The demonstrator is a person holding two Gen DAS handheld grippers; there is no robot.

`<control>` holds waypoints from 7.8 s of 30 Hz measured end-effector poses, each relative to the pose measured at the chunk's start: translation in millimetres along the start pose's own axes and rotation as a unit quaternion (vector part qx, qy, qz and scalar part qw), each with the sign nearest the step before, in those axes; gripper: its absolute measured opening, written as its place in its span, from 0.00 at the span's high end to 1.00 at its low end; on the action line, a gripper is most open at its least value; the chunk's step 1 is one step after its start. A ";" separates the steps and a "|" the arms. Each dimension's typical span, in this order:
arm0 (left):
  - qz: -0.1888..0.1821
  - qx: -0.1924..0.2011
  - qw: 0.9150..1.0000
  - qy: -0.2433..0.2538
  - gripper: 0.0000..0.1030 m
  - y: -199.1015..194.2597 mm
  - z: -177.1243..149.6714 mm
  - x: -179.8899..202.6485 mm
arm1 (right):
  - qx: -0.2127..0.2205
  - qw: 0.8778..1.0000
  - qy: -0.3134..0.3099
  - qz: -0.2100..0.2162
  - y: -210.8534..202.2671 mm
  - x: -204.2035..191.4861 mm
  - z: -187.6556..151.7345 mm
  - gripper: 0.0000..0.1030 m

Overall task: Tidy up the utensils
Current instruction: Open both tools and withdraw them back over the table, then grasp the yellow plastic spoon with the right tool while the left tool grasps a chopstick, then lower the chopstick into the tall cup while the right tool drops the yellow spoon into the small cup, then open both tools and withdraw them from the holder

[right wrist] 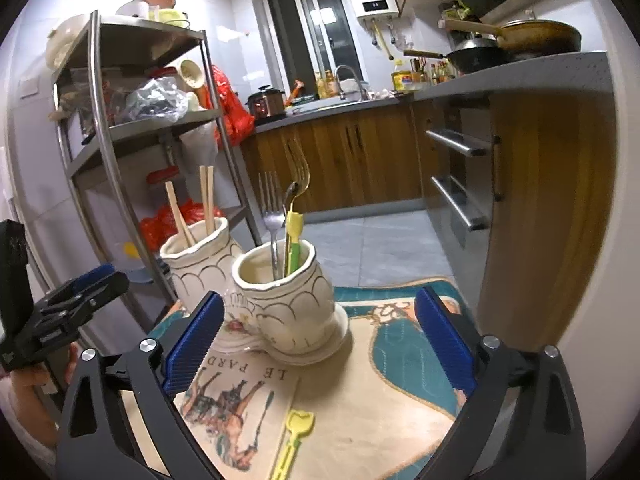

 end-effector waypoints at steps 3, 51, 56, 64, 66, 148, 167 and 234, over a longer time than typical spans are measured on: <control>0.001 -0.002 1.000 0.001 0.06 -7.0 -1.0 1.8 | -0.002 1.000 -0.001 -0.005 -10.3 2.8 -1.8 0.06; -0.043 -0.141 0.989 0.032 0.06 0.1 -105.2 48.7 | -0.259 0.962 -0.065 -0.052 28.6 -6.9 -144.8 0.84; -0.049 -0.148 0.987 0.037 0.06 3.1 -105.6 57.5 | -0.258 0.961 -0.084 -0.053 33.6 -7.5 -145.4 0.81; -0.062 -0.185 0.980 0.041 0.06 12.8 -107.5 83.3 | -0.235 0.970 -0.038 -0.041 20.7 15.3 -130.0 0.90; -0.065 -0.205 0.976 0.041 0.06 18.9 -112.3 95.8 | -0.226 0.973 -0.029 -0.040 14.6 22.6 -122.9 0.90; -0.112 -0.106 0.984 0.090 0.96 -17.2 -45.8 37.9 | -0.125 0.985 -0.093 0.066 4.3 -39.4 -51.1 0.89; -0.099 0.124 0.986 -0.050 0.96 48.0 112.1 15.6 | 0.080 0.983 0.085 0.139 80.5 -38.5 81.1 0.89; 0.015 0.056 0.998 0.040 0.06 -10.7 -34.0 -1.1 | 0.046 0.992 -0.115 -0.005 9.2 -27.8 -44.5 0.05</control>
Point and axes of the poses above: each gripper's, at about its wrist camera, not at the fingertips, and y roughly the way its jaws point, x to its right, z to its top, the point moved 10 cm from there along y, roughly the way its jaws point, and after that the axes turned 5 degrees about y, right-handed, at the moved point
